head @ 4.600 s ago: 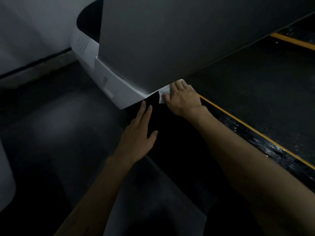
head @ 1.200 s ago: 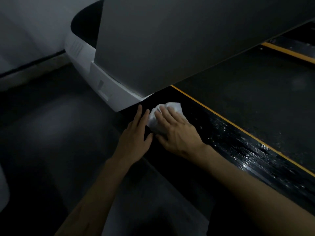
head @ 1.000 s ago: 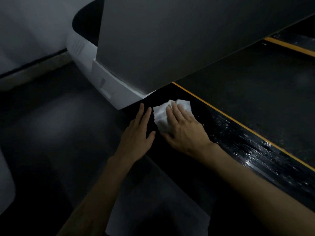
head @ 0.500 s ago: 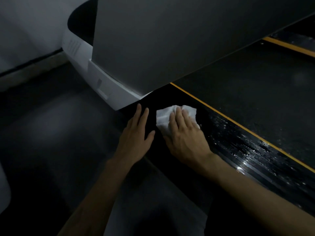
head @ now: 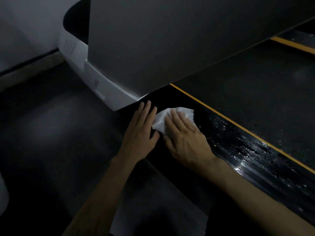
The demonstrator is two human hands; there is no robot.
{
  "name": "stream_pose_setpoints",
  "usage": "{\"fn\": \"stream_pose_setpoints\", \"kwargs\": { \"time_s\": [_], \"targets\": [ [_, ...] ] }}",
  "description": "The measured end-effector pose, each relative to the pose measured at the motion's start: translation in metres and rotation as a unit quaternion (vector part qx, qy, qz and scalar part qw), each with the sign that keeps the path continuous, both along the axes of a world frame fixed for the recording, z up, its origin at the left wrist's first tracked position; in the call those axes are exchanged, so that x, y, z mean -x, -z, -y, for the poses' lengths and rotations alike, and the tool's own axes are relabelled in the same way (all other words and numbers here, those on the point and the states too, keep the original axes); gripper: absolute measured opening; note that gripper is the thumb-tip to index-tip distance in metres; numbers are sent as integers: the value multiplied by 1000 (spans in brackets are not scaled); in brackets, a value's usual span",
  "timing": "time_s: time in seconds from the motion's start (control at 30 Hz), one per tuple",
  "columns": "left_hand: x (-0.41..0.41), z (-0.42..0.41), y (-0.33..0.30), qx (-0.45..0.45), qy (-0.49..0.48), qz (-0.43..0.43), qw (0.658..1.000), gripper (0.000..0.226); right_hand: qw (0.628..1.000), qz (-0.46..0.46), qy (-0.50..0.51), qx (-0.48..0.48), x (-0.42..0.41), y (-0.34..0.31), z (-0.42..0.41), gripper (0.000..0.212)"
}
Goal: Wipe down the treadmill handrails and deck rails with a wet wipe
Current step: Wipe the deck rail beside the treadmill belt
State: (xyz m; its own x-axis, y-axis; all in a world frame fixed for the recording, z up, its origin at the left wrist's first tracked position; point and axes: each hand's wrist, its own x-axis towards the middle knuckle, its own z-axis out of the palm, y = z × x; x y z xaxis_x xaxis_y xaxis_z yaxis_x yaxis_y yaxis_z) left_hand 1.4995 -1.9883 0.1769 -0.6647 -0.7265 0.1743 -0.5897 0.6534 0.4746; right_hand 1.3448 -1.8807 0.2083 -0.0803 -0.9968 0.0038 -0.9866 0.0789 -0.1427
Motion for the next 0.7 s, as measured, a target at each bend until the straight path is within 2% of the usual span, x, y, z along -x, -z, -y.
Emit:
{"fn": "stream_pose_setpoints", "kwargs": {
  "time_s": [0.1, 0.3, 0.47, 0.6, 0.7],
  "targets": [
    [-1, 6, 4, 3, 15, -27, 1000, 76, 999, -5, -29, -13, 14, -1, 14, 67],
    [-6, 11, 8, 20, 34, -31, 999, 76, 998, -20, 45, -24, 5, 4, -1, 70],
    [-6, 12, 8, 7, 46, -43, 998, 78, 1000, 8, -3, -13, 14, 0, 13, 63],
    [-6, 12, 9, 15, 44, -49, 998, 75, 999, 22, 25, -19, 22, -1, 10, 69],
    [-5, 13, 12, 32, 42, -57, 997, 72, 998, 29, 59, 9, 24, 3, -10, 57]
  ]
}}
